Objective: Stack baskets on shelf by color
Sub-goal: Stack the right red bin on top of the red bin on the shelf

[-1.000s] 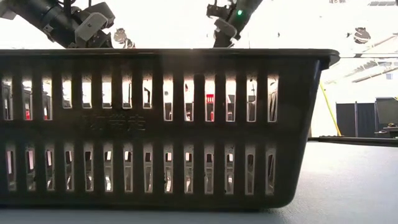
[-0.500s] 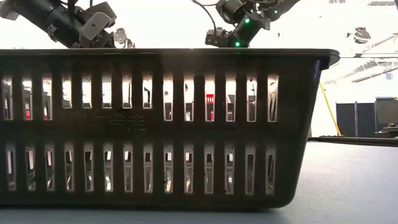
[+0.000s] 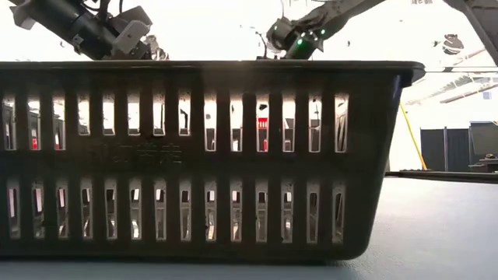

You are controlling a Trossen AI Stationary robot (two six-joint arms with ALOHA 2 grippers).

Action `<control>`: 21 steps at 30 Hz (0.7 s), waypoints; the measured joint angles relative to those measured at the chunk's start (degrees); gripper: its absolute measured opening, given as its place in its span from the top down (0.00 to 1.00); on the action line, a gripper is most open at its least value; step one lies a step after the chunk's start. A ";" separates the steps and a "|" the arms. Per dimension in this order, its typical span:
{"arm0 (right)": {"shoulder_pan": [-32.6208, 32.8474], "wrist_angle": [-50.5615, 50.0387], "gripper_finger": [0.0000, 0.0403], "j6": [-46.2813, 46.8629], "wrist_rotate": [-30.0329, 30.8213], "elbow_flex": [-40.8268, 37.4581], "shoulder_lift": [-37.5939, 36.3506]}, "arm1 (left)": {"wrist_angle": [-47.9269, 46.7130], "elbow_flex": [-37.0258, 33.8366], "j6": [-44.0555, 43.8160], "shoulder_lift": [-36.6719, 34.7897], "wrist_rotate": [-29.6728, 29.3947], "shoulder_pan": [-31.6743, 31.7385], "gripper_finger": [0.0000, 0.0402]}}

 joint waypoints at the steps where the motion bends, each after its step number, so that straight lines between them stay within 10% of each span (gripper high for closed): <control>1: -0.22 -1.30 0.50 0.02 -0.01 0.54 1.05 | 0.52 0.00 0.12 -0.02 1.17 0.21 0.50; 21: -1.60 -2.69 0.79 -0.98 -4.16 0.74 3.49 | -0.73 0.02 1.28 -0.02 1.84 0.03 0.50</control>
